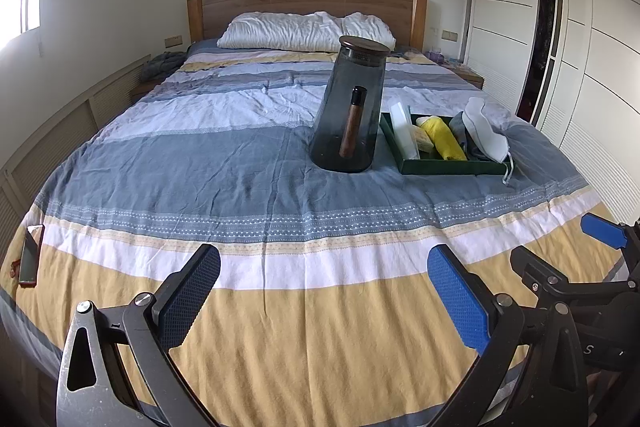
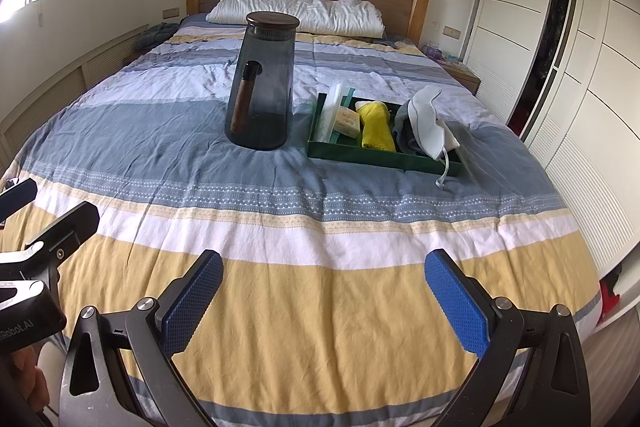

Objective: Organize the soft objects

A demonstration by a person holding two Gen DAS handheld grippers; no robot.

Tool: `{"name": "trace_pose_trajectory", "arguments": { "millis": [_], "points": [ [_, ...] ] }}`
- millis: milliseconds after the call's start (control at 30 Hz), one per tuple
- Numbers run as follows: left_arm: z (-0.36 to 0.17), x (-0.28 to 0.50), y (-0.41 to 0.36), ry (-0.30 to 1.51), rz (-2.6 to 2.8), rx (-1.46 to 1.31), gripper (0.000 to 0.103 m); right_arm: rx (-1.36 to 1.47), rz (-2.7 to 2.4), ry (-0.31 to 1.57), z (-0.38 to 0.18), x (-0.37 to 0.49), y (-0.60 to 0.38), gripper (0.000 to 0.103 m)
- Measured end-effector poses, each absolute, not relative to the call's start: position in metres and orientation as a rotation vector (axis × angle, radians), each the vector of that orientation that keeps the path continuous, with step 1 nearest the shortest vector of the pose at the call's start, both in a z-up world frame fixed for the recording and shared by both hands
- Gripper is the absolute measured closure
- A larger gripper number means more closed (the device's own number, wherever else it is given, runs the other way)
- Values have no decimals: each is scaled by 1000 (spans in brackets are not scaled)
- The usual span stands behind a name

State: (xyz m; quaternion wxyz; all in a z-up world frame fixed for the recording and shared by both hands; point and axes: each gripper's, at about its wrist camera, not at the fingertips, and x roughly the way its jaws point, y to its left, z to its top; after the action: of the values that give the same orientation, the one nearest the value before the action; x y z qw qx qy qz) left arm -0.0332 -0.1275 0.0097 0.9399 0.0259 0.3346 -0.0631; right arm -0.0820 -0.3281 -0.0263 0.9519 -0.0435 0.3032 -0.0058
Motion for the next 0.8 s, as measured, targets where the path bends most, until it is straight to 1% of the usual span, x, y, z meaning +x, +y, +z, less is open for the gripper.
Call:
{"name": "trace_pose_trajectory", "arguments": {
  "millis": [800],
  "points": [
    [10,-35,-127,681,-132,54,1,-85,-19,613,-27,-82,-333,0]
  ]
}}
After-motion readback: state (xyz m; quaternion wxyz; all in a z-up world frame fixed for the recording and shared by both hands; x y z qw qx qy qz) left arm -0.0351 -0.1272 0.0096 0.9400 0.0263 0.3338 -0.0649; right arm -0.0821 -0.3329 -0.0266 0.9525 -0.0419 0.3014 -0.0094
